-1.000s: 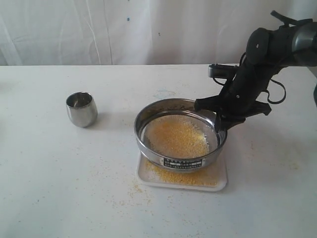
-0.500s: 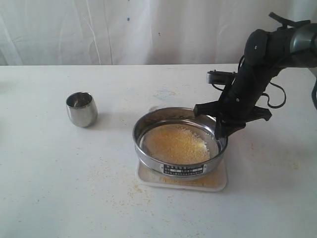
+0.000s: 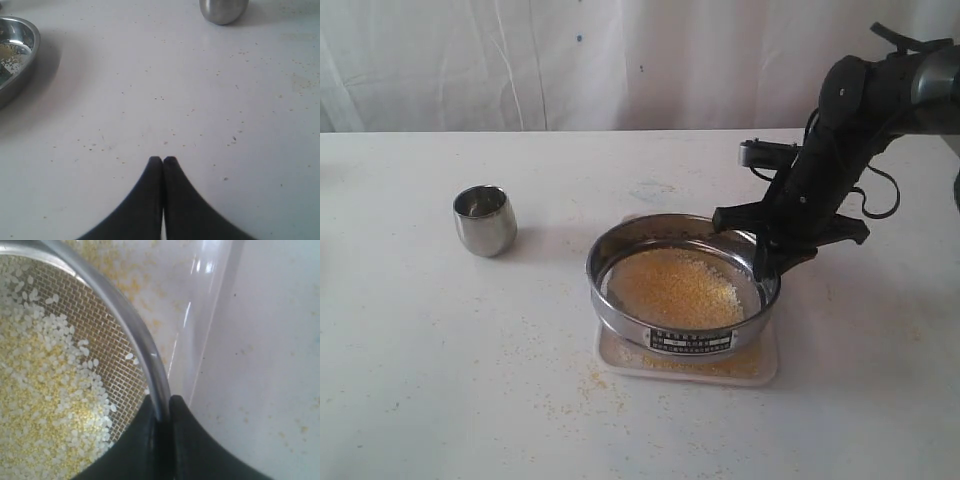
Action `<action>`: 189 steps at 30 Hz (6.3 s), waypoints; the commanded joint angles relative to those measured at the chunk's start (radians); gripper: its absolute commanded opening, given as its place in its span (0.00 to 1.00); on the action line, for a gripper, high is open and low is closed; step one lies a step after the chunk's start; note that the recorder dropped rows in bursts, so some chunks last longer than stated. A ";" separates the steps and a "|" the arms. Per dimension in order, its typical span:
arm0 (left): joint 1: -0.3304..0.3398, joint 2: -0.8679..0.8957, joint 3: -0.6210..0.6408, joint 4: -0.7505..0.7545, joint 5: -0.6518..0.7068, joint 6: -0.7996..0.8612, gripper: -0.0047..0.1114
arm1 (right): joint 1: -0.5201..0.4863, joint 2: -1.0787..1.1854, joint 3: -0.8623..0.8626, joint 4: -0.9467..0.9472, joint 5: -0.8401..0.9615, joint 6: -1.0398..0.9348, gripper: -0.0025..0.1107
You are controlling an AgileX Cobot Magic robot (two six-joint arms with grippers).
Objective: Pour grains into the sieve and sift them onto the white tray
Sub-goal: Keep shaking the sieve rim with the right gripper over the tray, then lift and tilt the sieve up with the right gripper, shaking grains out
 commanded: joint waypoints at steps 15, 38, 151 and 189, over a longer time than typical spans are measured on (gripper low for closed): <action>-0.005 -0.004 0.003 -0.004 0.024 0.002 0.04 | -0.003 -0.018 -0.002 -0.009 -0.093 -0.027 0.02; -0.005 -0.004 0.003 -0.004 0.024 0.002 0.04 | 0.007 -0.018 0.026 0.004 -0.117 0.045 0.02; -0.005 -0.004 0.003 -0.004 0.024 0.002 0.04 | 0.013 -0.112 0.135 -0.048 -0.296 0.007 0.02; -0.005 -0.004 0.003 -0.004 0.024 0.002 0.04 | 0.007 -0.154 0.192 -0.033 -0.182 -0.003 0.02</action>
